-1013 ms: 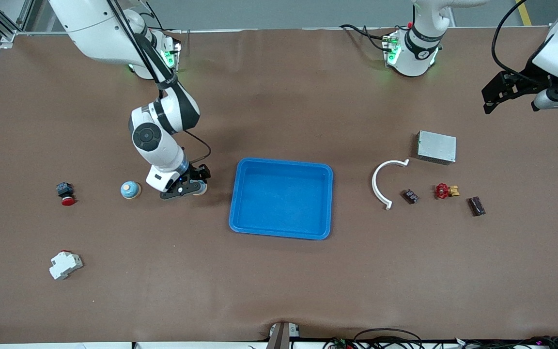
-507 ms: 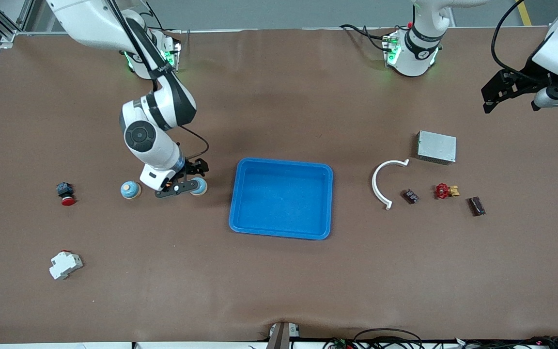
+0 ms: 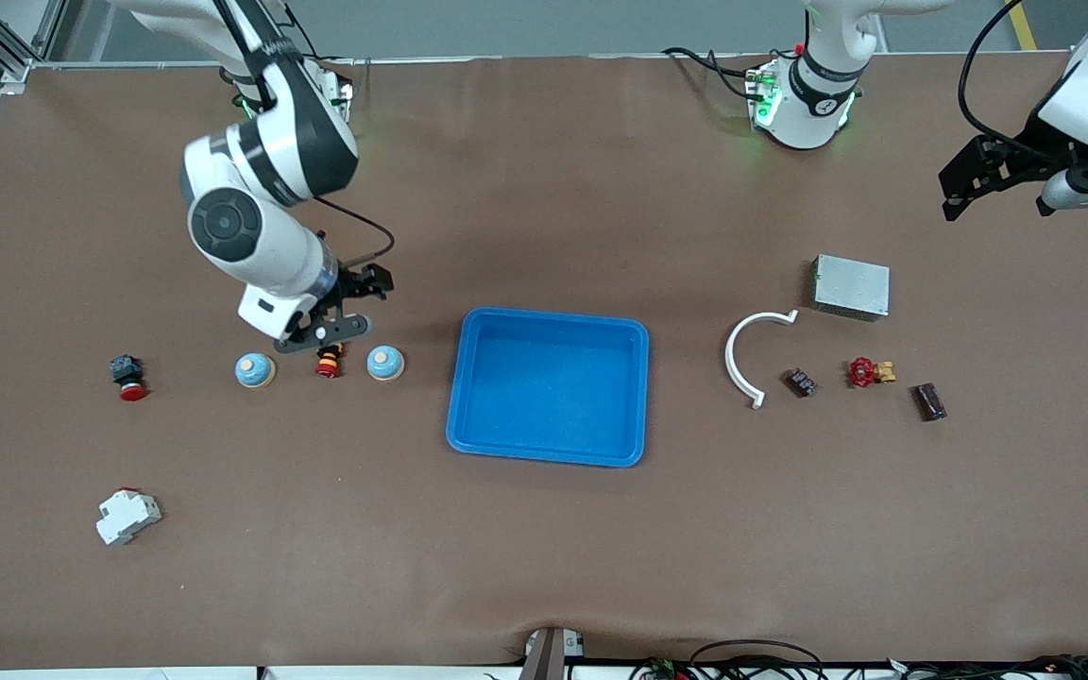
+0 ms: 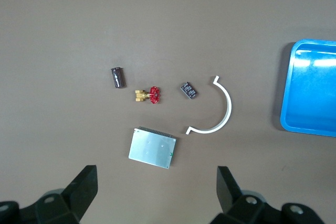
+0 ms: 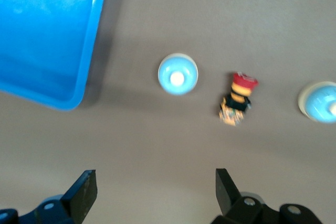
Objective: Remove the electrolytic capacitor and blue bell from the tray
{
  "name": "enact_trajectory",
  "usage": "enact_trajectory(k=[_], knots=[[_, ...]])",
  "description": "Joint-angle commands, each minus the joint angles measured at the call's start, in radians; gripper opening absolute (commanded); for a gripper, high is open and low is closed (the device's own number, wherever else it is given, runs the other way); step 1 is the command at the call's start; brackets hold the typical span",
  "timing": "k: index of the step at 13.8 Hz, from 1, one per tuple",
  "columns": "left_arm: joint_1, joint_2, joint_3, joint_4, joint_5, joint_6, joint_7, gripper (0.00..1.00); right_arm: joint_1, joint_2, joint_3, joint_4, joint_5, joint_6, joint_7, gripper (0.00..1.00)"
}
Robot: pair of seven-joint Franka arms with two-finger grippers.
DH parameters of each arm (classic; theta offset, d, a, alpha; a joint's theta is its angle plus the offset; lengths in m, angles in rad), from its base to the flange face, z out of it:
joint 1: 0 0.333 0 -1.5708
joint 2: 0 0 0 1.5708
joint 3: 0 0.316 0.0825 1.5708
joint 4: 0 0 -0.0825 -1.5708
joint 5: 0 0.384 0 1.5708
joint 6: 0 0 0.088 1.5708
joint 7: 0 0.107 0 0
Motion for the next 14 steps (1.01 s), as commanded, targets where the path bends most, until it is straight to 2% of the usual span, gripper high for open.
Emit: enact_trajectory(k=[1,5,11,14], knots=[[0.005,0.004,0.006,0.026,-0.023,-0.02,0.025,1.0,-0.008,-0.063,0.0,0.106,0.013,-0.199,0.026,1.0],[0.005,-0.001,0.007,0.028,-0.024,-0.02,0.026,1.0,-0.027,-0.116,-0.008,0.224,0.011,-0.398,0.026,1.0],[0.017,-0.002,0.01,0.028,-0.024,-0.02,0.026,1.0,-0.105,-0.194,-0.01,0.238,0.01,-0.468,0.017,1.0],[0.019,-0.002,0.01,0.028,-0.024,-0.02,0.026,1.0,-0.165,-0.194,-0.011,0.315,0.007,-0.531,0.008,1.0]])
